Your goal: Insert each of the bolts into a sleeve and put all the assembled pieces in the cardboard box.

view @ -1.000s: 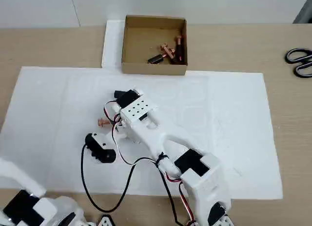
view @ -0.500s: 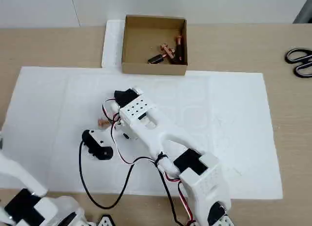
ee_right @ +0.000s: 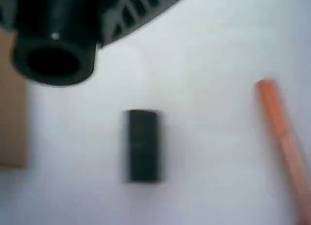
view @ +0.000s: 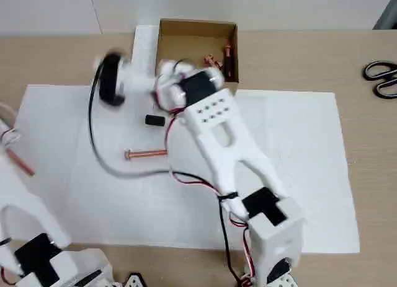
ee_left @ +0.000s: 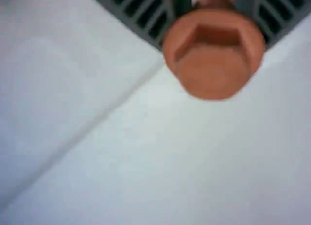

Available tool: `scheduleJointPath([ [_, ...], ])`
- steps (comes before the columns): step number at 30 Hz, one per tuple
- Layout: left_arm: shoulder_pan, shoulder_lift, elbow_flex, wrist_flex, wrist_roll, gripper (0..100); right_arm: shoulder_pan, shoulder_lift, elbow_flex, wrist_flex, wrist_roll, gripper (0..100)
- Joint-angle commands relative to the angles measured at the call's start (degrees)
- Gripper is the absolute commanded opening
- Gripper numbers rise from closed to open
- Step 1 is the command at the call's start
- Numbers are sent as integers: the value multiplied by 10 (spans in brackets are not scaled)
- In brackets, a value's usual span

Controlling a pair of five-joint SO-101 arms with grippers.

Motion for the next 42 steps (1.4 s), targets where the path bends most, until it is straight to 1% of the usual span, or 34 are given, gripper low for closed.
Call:
scheduleJointPath([
  [1, 55, -31, -28, -58, 46, 6, 44, -75, -53, -21, -265, 2],
  [3, 95, -33, -29, -91, 76, 6, 65, -97, -53, 1, -426, 2],
  [5, 149, -33, -29, -121, 98, 6, 79, -111, -51, 36, -552, 3],
  [6, 176, -33, -29, -135, 100, 6, 84, -112, -51, 53, -587, 3],
  [7, 202, -33, -30, -154, 100, 6, 90, -111, -51, 69, -596, 3],
  [12, 317, -33, -30, -262, 100, 6, 116, -115, -51, 131, -557, 4],
  [15, 362, -30, -30, -312, 99, 6, 116, -120, -51, 144, -556, 5],
  [17, 381, -29, -30, -325, 99, 6, 115, -148, -51, 138, -555, 5],
  [20, 404, -29, -30, -332, 99, 6, 112, -219, -46, 111, -520, 5],
  [22, 425, -33, -36, -336, 99, 6, 103, -266, -11, 102, -512, 5],
  [27, 465, -31, -103, -330, 100, 6, 103, -396, 187, 82, -508, 5],
  [29, 484, -29, -128, -318, 100, 6, 103, -471, 307, 26, -507, 5],
  [32, 504, -31, -141, -305, 101, 6, 106, -612, 496, -97, -499, 2],
  [34, 517, -33, -142, -299, 102, 6, 121, -705, 633, -182, -498, 2],
  [37, 560, -32, -141, -280, 101, 6, 128, -823, 794, -285, -513, 2],
  [39, 583, -33, -143, -283, 101, 6, 128, -885, 861, -320, -518, 2],
  [42, 615, -34, -173, -277, 102, 6, 129, -942, 932, -326, -523, 2],
])
